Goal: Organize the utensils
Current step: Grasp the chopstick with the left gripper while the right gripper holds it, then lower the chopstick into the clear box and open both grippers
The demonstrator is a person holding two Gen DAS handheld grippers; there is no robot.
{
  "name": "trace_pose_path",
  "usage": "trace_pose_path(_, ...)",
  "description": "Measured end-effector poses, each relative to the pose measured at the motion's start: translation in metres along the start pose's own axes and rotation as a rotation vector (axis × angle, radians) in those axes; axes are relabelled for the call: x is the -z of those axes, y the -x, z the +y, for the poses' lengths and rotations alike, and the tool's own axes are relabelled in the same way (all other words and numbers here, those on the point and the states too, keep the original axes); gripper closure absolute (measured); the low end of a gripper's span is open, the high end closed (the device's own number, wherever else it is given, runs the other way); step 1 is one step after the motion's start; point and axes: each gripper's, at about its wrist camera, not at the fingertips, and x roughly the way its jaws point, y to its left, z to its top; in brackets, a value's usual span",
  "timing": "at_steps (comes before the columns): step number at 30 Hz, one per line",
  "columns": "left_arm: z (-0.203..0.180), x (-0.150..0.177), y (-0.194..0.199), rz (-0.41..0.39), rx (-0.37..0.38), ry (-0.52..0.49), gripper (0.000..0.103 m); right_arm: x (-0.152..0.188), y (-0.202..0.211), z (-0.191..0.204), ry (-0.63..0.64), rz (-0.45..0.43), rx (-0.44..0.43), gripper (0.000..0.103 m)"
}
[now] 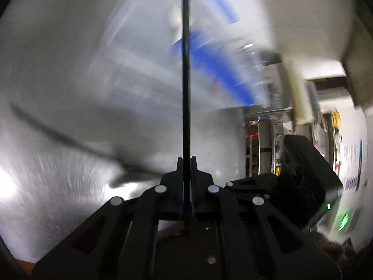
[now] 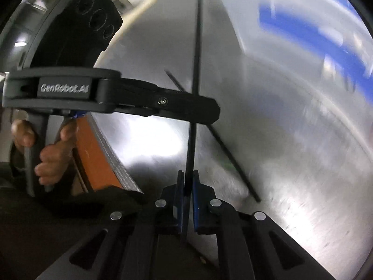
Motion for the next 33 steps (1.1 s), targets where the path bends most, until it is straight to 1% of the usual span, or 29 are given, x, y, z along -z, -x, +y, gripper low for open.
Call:
trace_pose_path(1, -0.020, -0.010, 0.014, -0.031, -0.001, -0.066, 0.098, -0.008, 0.019, 0.003, 0.014, -0.041, -0.006, 0.096)
trace_pose_path(3, -0.052, -0.032, 0.030, -0.069, -0.005, -0.172, 0.098, -0.027, 0.056, 0.005, 0.043, -0.122, 0.014, 0.096)
trace_pose_path(4, -0.073, -0.051, 0.038, -0.094, -0.014, -0.230, 0.098, -0.039, 0.074, 0.004, 0.055, -0.157, 0.030, 0.096)
trace_pose_path(5, -0.090, -0.069, 0.043, -0.113, -0.026, -0.275, 0.098, -0.048, 0.088, 0.002, 0.064, -0.185, 0.051, 0.096)
trace_pose_path(6, -0.108, -0.089, 0.046, -0.133, -0.037, -0.327, 0.098, -0.064, 0.109, -0.004, 0.066, -0.234, 0.102, 0.096)
trace_pose_path(9, -0.140, -0.146, 0.037, -0.149, -0.059, -0.388, 0.098, -0.100, 0.145, -0.026, 0.048, -0.290, 0.192, 0.096)
trace_pose_path(10, -0.150, -0.174, 0.026, -0.140, -0.095, -0.411, 0.098, -0.117, 0.151, -0.037, 0.043, -0.286, 0.227, 0.095)
trace_pose_path(12, -0.152, -0.205, 0.006, -0.111, -0.113, -0.393, 0.098, -0.137, 0.157, -0.065, -0.005, -0.269, 0.272, 0.096)
trace_pose_path(13, -0.150, -0.222, -0.012, -0.077, -0.126, -0.375, 0.098, -0.151, 0.151, -0.087, -0.047, -0.231, 0.267, 0.096)
trace_pose_path(14, -0.144, -0.234, -0.029, -0.044, -0.141, -0.347, 0.098, -0.147, 0.151, -0.107, -0.066, -0.208, 0.259, 0.096)
trace_pose_path(15, -0.136, -0.243, -0.045, -0.010, -0.159, -0.325, 0.098, -0.153, 0.138, -0.128, -0.110, -0.166, 0.240, 0.096)
trace_pose_path(17, -0.109, -0.256, -0.088, 0.087, -0.190, -0.264, 0.098, -0.156, 0.114, -0.155, -0.164, -0.087, 0.200, 0.095)
trace_pose_path(18, -0.100, -0.256, -0.099, 0.115, -0.198, -0.245, 0.098, -0.155, 0.105, -0.162, -0.184, -0.064, 0.182, 0.095)
trace_pose_path(19, -0.088, -0.257, -0.117, 0.153, -0.211, -0.215, 0.098, -0.153, 0.090, -0.180, -0.220, -0.026, 0.146, 0.095)
trace_pose_path(20, -0.078, -0.259, -0.129, 0.176, -0.222, -0.192, 0.098, -0.153, 0.082, -0.191, -0.244, -0.008, 0.127, 0.095)
trace_pose_path(24, -0.040, -0.266, -0.171, 0.270, -0.252, -0.076, 0.097, -0.153, 0.053, -0.223, -0.328, 0.072, 0.058, 0.095)
trace_pose_path(26, -0.027, -0.268, -0.185, 0.306, -0.274, -0.033, 0.097, -0.158, 0.041, -0.234, -0.335, 0.104, 0.076, 0.095)
trace_pose_path(27, -0.021, -0.269, -0.189, 0.317, -0.284, -0.024, 0.095, -0.159, 0.034, -0.236, -0.329, 0.129, 0.111, 0.094)
trace_pose_path(28, -0.014, -0.268, -0.196, 0.333, -0.301, -0.005, 0.095, -0.159, 0.029, -0.239, -0.331, 0.145, 0.128, 0.094)
trace_pose_path(31, -0.006, -0.265, -0.205, 0.361, -0.341, 0.023, 0.095, -0.157, 0.020, -0.240, -0.343, 0.177, 0.135, 0.093)
trace_pose_path(33, -0.006, -0.260, -0.207, 0.377, -0.353, 0.024, 0.091, -0.154, 0.021, -0.241, -0.359, 0.185, 0.152, 0.093)
